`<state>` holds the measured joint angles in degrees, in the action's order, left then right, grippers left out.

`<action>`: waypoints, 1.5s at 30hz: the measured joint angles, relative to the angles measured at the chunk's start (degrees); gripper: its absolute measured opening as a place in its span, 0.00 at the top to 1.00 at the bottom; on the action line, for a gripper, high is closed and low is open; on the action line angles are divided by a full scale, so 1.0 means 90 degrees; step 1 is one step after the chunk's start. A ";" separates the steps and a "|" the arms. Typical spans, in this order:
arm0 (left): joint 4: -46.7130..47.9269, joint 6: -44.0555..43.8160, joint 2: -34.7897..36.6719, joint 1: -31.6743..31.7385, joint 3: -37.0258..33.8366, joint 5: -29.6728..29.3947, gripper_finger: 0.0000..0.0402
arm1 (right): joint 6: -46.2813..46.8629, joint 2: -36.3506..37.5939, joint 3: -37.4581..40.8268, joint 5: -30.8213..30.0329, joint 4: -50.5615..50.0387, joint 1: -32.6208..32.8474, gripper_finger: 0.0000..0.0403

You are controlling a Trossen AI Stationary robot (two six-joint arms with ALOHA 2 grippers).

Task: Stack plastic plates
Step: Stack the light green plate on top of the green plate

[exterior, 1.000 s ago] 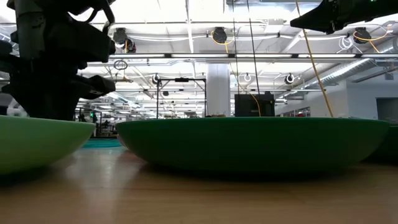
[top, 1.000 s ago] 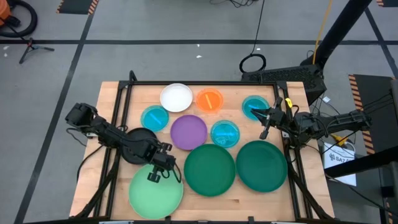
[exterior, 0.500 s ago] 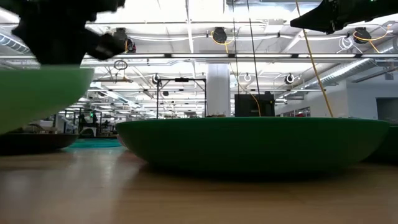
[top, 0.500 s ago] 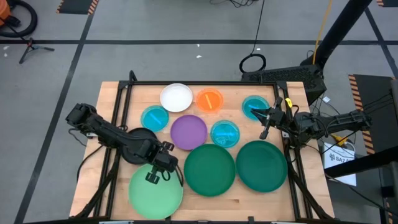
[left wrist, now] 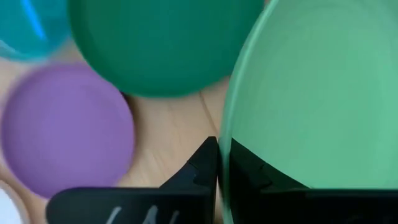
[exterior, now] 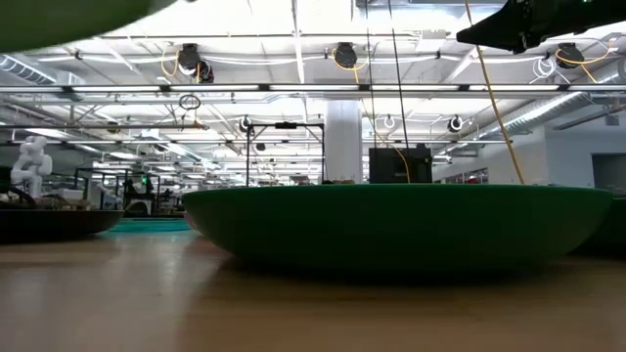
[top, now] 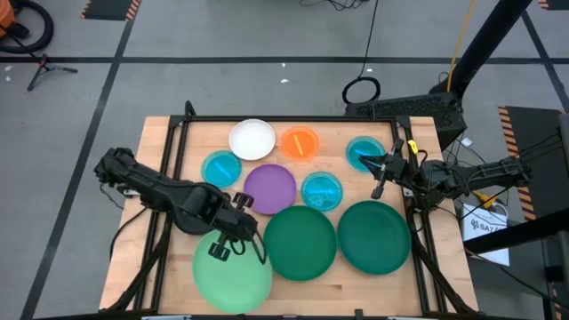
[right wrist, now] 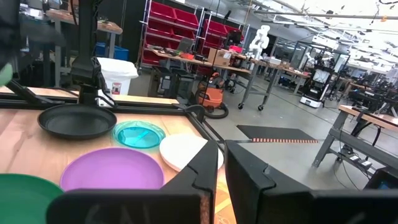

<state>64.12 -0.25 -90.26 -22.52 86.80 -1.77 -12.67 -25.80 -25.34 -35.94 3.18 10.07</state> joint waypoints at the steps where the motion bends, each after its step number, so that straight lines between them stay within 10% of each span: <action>1: -0.0030 -0.0029 0.0000 0.0053 0.0122 -0.0028 0.94 | 0.0000 0.0001 0.0000 0.0000 0.0000 0.0001 0.94; 19: -0.1901 -0.1391 -0.0558 0.1935 0.0275 -0.0847 0.94 | -0.0043 0.0054 0.0000 -0.0002 -0.0001 0.0000 0.94; 45: -0.1965 -0.1647 -0.1270 0.2139 0.0267 -0.0356 0.92 | -0.0121 0.0296 0.0000 -0.0029 -0.0146 0.0000 0.94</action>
<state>46.44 -15.07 -101.69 -3.27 89.21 -4.97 -13.76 -23.14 -25.34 -36.21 1.87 10.07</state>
